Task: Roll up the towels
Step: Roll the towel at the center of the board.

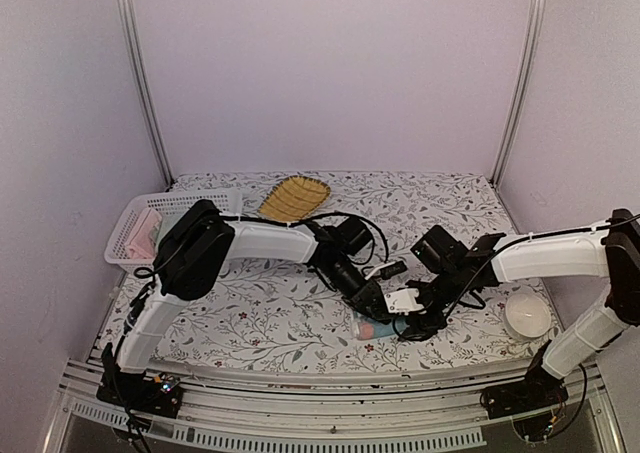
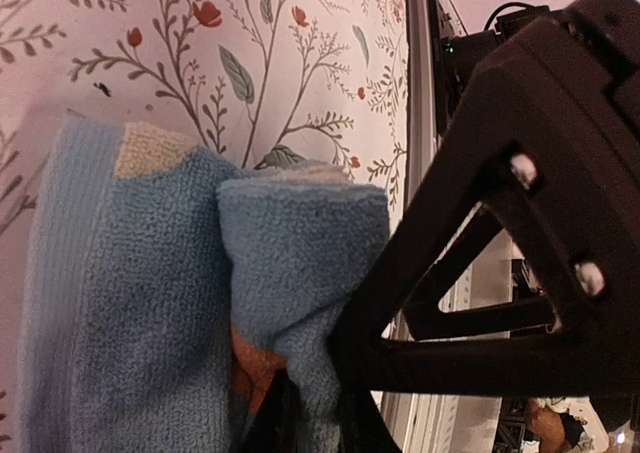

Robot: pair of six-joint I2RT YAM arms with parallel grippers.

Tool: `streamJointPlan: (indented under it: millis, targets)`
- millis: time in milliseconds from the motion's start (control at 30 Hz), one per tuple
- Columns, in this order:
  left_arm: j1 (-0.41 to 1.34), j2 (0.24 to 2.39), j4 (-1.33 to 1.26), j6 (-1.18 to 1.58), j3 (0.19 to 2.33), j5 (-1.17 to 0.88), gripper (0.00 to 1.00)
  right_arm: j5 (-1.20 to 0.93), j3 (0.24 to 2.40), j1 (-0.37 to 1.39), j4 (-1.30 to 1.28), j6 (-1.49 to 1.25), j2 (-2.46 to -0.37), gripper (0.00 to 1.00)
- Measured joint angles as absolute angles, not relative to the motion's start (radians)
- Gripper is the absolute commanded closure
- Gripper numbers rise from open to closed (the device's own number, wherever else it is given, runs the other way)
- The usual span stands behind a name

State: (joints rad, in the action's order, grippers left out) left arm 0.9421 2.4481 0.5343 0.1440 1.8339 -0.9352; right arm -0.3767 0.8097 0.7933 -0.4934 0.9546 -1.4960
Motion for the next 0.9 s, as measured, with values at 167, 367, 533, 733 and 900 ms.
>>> streamJointPlan:
  millis: [167,367,533,733,900]
  targets:
    - [0.937,2.451,0.536,0.147,1.834,-0.938,0.79,-0.327,0.789,0.798,-0.409,0.963,-1.525,0.41]
    - [0.922,2.456,0.538,0.144,1.835,-0.934,0.66,-0.270,0.766,0.813,-0.307,0.976,-1.563,0.56]
    - [0.911,2.426,0.517,0.136,1.798,-0.892,0.62,-0.245,0.756,0.822,-0.255,0.994,-1.591,0.76]
    - [0.894,2.222,0.385,0.177,1.538,-0.757,0.57,-0.257,0.755,0.825,-0.240,0.996,-1.593,0.80]
    - [0.875,2.001,0.212,0.217,1.272,-0.582,0.55,-0.311,0.802,0.808,-0.305,0.995,-1.620,0.84]
